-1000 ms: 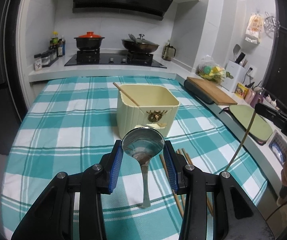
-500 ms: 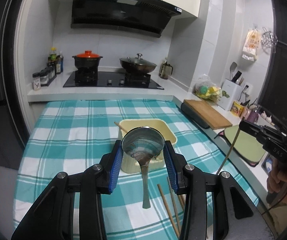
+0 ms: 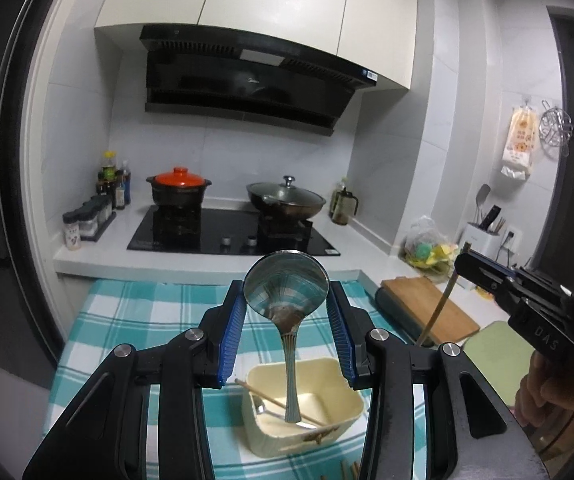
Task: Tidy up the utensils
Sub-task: 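Lift the larger spoon with the left tool while the right tool carries the chopstick over the holder, then open both tools to drop the spoon and chopstick into the cream holder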
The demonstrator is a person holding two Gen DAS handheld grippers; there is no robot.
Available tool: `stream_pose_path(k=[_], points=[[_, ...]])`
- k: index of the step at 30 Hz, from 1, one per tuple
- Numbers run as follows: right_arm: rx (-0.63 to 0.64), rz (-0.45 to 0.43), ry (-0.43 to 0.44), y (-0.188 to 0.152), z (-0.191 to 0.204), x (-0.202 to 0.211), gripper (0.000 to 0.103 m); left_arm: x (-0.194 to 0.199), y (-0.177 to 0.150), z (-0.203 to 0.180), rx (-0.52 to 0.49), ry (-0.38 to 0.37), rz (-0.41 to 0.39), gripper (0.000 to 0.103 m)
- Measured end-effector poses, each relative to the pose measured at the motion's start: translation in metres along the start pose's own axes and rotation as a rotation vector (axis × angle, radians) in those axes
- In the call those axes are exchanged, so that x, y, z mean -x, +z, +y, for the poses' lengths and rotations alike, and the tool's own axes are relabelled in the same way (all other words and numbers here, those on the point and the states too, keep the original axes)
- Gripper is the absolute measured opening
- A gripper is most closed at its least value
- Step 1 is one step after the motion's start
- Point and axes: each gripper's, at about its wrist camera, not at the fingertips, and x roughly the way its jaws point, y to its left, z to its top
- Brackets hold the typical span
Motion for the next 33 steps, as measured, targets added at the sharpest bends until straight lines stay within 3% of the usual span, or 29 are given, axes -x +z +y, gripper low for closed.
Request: stream_pose_path(k=[6,18,21,23,24,25,27,33], points=[[0.020,-0.011,-0.004,-0.005,-0.004,-0.056,0.007,-0.063,-0.016,0.001,-0.007,0.027,0.063,0.041],[-0.072,0.299,0.037,-0.095,-0.035,-0.178,0.007,-0.181,-0.102,0.019,0.066,0.054,0.365,0.041],[-0.090,0.326,0.038,-0.106,-0.040,-0.193,0.008,-0.195,-0.111,0.022,0.079,0.072,0.413,0.043],[-0.110,0.362,0.041,-0.110,-0.043,-0.204,0.009,-0.197,-0.112,0.024,0.089,0.085,0.424,0.054],[-0.120,0.375,0.040,-0.112,-0.045,-0.209,0.018,-0.196,-0.110,0.026,0.096,0.089,0.423,0.060],[-0.127,0.382,0.036,-0.113,-0.045,-0.211,0.037,-0.193,-0.109,0.027,0.102,0.089,0.417,0.068],[-0.135,0.375,0.023,-0.113,-0.046,-0.212,0.056,-0.181,-0.103,0.031,0.110,0.086,0.396,0.077],[-0.134,0.321,0.007,-0.096,-0.044,-0.180,0.057,-0.115,-0.089,0.043,0.043,0.101,0.366,0.091]])
